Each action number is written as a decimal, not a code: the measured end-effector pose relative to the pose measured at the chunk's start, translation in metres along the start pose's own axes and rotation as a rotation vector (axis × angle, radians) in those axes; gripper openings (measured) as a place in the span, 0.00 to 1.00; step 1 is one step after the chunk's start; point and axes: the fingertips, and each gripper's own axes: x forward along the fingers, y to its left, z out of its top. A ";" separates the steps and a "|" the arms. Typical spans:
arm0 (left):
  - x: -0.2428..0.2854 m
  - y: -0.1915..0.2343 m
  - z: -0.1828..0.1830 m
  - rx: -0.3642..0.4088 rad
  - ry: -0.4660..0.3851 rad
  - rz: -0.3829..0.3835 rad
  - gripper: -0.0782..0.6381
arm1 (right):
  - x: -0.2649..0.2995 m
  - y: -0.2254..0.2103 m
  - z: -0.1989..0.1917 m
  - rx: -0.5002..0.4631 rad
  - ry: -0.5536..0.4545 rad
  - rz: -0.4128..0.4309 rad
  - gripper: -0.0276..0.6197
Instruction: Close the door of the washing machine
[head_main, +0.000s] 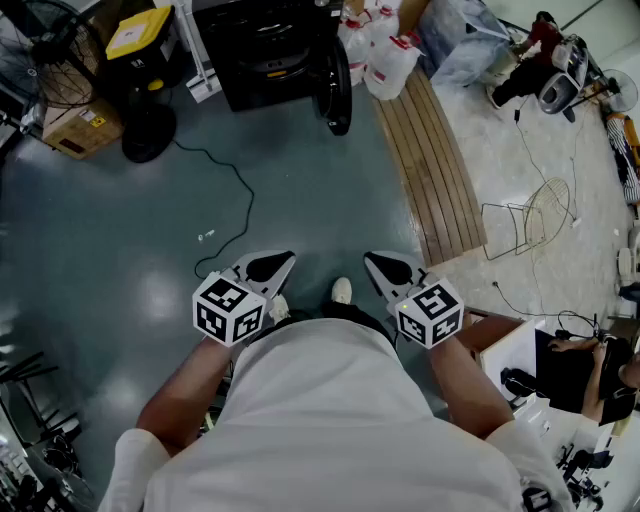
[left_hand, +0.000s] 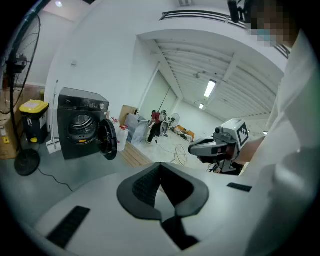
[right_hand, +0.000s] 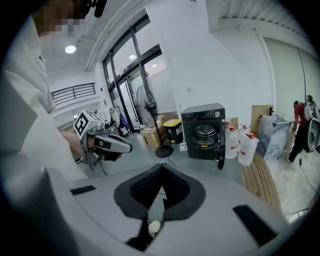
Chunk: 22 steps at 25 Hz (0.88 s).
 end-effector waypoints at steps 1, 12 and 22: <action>0.004 -0.004 0.003 -0.014 -0.006 0.005 0.13 | -0.004 -0.003 0.000 0.003 0.004 0.006 0.05; 0.076 -0.031 0.041 -0.024 -0.018 0.066 0.13 | -0.027 -0.081 0.001 0.016 0.013 0.067 0.05; 0.106 -0.008 0.054 -0.056 -0.017 0.128 0.14 | 0.004 -0.127 -0.002 0.013 0.057 0.134 0.17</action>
